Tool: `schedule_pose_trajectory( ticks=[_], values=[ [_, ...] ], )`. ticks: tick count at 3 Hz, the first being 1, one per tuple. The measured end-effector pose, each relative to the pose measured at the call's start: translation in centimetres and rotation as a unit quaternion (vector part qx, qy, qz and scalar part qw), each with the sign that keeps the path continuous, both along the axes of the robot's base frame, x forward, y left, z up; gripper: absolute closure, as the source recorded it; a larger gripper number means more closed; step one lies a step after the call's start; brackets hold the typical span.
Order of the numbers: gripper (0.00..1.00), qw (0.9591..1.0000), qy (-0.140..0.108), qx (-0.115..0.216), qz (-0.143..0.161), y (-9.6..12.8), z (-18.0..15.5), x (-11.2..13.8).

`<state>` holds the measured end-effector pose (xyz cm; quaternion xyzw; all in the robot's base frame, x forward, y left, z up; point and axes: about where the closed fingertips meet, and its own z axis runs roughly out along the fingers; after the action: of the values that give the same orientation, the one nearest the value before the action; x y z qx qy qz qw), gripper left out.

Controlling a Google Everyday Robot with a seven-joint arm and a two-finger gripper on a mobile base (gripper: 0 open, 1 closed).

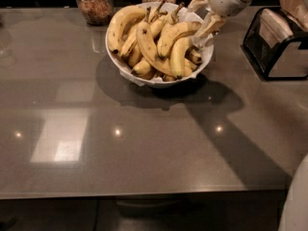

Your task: Pick banana from white bowl

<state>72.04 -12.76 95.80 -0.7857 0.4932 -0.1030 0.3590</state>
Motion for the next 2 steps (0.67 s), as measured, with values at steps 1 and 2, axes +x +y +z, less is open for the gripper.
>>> schedule_pose_trajectory(
  ticks=[1, 2],
  values=[
    [0.46, 0.9999, 0.011, -0.006, 0.005, 0.39, -1.11, 0.89],
    [0.48, 0.9997, 0.022, -0.008, 0.011, 1.00, -2.11, 1.53]
  ],
)
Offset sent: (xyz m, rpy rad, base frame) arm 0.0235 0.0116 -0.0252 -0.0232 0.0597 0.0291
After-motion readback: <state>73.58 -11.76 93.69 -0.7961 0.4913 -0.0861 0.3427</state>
